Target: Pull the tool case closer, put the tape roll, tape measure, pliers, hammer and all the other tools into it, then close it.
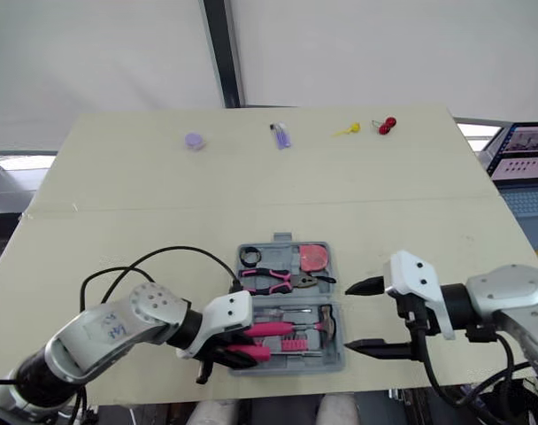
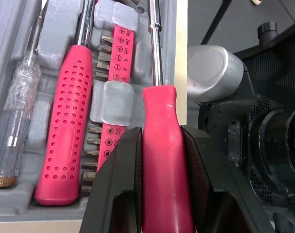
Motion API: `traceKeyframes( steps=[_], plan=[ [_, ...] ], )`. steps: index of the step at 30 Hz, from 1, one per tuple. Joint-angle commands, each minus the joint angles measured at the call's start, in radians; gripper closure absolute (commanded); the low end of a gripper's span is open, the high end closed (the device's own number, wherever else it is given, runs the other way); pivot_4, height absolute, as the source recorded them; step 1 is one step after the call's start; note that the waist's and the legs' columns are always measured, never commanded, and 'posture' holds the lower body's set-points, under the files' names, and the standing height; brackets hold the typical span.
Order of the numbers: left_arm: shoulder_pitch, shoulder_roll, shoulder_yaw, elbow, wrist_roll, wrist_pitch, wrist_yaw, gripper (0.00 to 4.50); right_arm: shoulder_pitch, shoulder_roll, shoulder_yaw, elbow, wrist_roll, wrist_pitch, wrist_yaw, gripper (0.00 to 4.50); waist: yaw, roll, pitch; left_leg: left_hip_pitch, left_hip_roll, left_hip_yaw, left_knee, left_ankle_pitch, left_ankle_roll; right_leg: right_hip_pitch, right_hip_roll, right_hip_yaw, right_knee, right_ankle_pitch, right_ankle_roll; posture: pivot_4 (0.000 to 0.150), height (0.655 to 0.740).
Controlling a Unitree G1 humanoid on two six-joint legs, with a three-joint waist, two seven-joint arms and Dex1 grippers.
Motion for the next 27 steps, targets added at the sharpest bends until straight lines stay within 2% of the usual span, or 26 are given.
traceKeyframes(
  steps=[1, 27],
  plan=[
    [-0.009, -0.010, -0.013, -0.015, -0.015, 0.014, 0.026, 3.80, -0.004, -0.001, -0.005, -0.018, 0.010, -0.009, 0.001, 0.00, 0.004, 0.000, 0.000, 0.000, 0.000, 0.000, 0.000, 0.000, 0.000, 0.000, 0.000, 0.000, 0.000, 0.000, 0.000, 0.150, 0.7400],
    [0.003, -0.026, -0.065, 0.007, -0.042, -0.017, 0.060, 3.80, 0.035, -0.021, -0.056, -0.041, 0.044, 0.015, 0.005, 0.00, 0.008, 0.000, 0.000, -0.002, 0.000, -0.001, 0.006, -0.001, 0.001, 0.000, 0.000, 0.000, 0.001, 0.001, -0.001, 0.150, 0.7400]
  ],
)
